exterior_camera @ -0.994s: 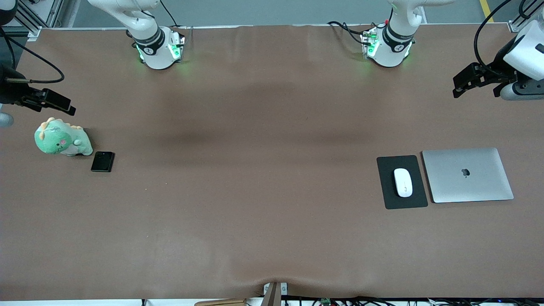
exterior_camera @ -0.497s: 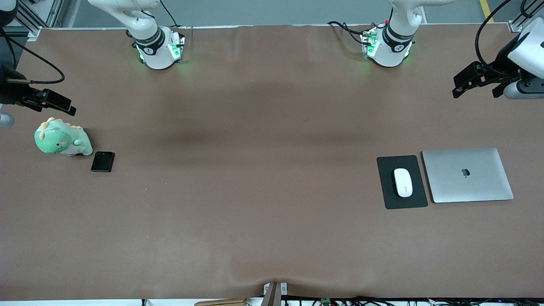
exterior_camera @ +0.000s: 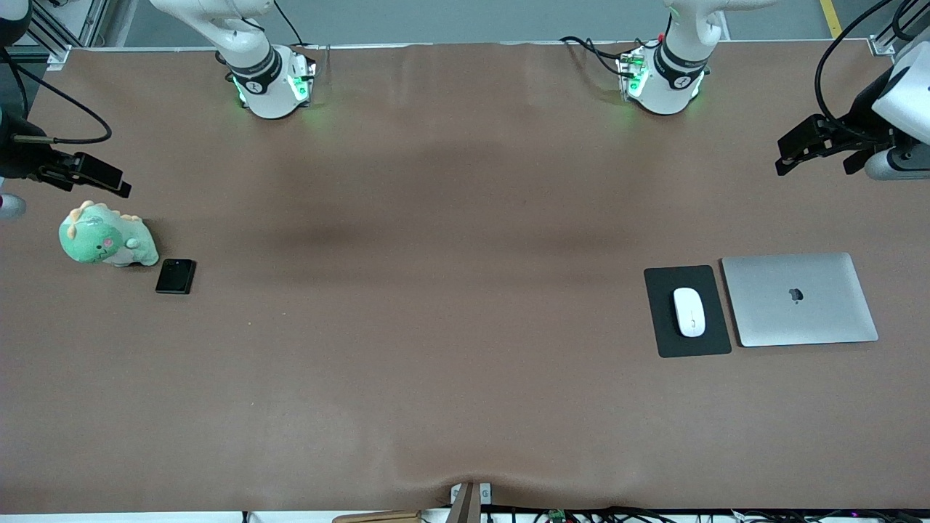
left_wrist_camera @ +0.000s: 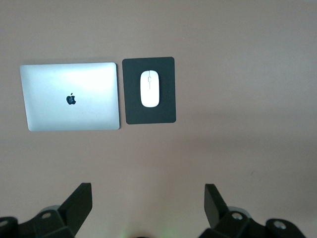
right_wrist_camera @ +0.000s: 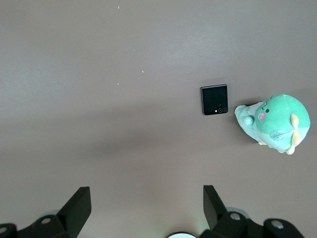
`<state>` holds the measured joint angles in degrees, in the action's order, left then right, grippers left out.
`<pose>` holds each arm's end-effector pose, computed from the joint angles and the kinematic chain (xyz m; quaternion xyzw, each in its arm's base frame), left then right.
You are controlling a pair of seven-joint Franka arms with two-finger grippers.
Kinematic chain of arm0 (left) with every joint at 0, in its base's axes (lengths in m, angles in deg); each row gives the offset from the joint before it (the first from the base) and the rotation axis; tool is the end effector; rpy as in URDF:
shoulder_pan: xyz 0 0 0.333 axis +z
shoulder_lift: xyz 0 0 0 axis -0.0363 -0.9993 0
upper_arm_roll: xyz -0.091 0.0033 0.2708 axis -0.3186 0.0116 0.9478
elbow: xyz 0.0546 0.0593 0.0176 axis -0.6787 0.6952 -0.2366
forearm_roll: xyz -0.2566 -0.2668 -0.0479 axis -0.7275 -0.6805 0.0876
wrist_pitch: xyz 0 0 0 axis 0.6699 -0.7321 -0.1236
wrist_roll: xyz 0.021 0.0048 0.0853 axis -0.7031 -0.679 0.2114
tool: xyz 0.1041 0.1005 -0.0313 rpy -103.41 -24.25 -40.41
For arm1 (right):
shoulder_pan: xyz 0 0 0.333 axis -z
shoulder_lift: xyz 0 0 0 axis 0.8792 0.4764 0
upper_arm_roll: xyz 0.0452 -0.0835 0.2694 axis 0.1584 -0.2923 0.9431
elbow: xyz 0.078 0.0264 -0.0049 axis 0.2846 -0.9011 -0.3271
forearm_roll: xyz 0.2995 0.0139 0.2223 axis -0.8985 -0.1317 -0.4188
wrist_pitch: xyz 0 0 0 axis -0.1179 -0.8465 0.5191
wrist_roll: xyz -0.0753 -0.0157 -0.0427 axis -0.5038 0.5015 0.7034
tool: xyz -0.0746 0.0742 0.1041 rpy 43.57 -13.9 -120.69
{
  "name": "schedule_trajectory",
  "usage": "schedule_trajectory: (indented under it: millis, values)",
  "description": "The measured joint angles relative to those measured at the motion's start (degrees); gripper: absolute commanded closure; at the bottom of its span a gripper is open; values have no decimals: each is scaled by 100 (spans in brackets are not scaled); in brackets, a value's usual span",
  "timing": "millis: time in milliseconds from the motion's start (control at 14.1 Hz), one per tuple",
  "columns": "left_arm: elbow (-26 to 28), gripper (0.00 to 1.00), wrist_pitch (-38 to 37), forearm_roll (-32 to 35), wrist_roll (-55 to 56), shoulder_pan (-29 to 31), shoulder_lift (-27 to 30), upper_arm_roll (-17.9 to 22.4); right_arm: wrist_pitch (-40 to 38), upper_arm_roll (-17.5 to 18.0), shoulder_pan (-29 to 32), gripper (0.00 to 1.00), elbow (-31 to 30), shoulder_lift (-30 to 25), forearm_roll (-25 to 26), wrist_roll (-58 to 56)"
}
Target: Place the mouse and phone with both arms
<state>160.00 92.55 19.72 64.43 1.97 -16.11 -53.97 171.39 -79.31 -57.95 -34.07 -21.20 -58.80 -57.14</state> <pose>0.5108 -0.0593 0.5851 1.0000 0.0026 -0.0016 0.0076 0.5132 -0.0214 0.5326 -0.9954 0.0776 0.0502 0.0234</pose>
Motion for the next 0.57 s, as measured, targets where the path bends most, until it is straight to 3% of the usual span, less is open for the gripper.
schedule_trajectory:
  millis: [568]
  values:
    - [-19,0,-75,13,0,2,-8,-2,13,3,-1,0,-1,0,0,0]
